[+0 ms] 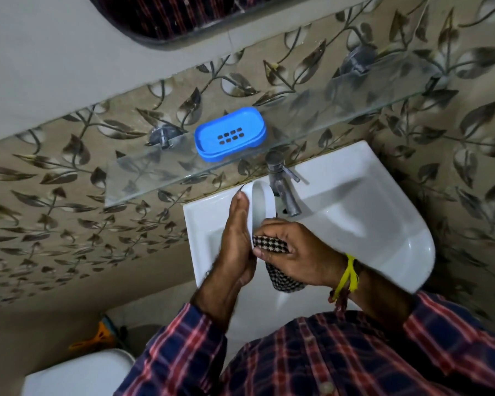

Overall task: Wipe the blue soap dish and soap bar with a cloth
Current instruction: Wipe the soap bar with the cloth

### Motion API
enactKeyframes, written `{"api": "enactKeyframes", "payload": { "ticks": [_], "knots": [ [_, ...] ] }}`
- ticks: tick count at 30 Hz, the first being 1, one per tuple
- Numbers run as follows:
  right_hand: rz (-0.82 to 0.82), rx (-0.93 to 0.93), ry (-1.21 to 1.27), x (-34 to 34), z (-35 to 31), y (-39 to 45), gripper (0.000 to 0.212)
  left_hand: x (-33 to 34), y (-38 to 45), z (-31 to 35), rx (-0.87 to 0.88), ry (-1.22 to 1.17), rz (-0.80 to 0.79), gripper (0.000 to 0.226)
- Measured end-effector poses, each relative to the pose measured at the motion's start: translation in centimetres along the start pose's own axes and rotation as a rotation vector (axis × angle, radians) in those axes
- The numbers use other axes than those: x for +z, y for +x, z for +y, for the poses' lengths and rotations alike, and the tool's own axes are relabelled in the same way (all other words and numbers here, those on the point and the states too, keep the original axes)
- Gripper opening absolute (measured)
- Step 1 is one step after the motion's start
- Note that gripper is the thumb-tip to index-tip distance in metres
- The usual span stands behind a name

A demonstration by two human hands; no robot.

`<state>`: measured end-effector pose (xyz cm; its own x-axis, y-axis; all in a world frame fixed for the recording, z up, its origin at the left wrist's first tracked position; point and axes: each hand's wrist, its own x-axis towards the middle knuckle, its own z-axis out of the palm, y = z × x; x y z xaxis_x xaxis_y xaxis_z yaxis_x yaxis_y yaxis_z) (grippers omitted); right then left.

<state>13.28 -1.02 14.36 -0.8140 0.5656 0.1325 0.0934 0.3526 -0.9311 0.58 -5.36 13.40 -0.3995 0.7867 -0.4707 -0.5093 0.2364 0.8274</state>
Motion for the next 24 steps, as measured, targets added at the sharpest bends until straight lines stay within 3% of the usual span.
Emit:
{"api": "enactKeyframes", "payload": {
  "ticks": [3, 6, 8, 11, 13, 16, 19, 22, 24],
  "knots": [
    [-0.034, -0.092, -0.305, 0.0, 0.4, 0.3, 0.009, -0.2, 0.4, 0.4, -0.124, -0.027, -0.032, 0.064],
    [0.104, -0.056, -0.331, 0.4, 0.7, 0.1, 0.009, -0.3, 0.4, 0.3, -0.023, 0.043, -0.039, 0.063],
    [0.186, 0.115, 0.030, -0.1, 0.8, 0.1, 0.006, -0.8, 0.0, 0.1, 0.242, 0.267, -0.101, 0.061],
    [0.248, 0.336, 0.667, -1.0, 1.0, 0.3, 0.009, -2.3, -0.2, -2.2, 0.745, 0.783, -0.184, 0.058],
    [0.236, 0.393, 0.813, -0.8, 1.0, 0.6, 0.019, -2.1, 0.0, -3.0, 0.845, 0.774, -0.170, 0.059],
    [0.233, 0.336, 0.772, -0.3, 0.4, 1.1, 0.015, -0.2, 0.3, -2.9, 0.737, 0.479, -0.129, 0.064],
    [0.147, 0.221, 0.684, -0.4, 0.2, 0.7, 0.021, 0.9, 0.3, -2.2, 0.455, 0.139, -0.096, 0.064],
    [0.039, 0.174, 0.588, -0.6, -0.1, 0.2, 0.019, 0.9, 0.6, -0.9, 0.236, -0.008, -0.087, 0.070],
    [0.013, 0.114, 0.348, -0.8, -0.4, 0.3, 0.021, 0.7, 0.6, -0.2, 0.098, -0.059, -0.091, 0.074]
  ]
}}
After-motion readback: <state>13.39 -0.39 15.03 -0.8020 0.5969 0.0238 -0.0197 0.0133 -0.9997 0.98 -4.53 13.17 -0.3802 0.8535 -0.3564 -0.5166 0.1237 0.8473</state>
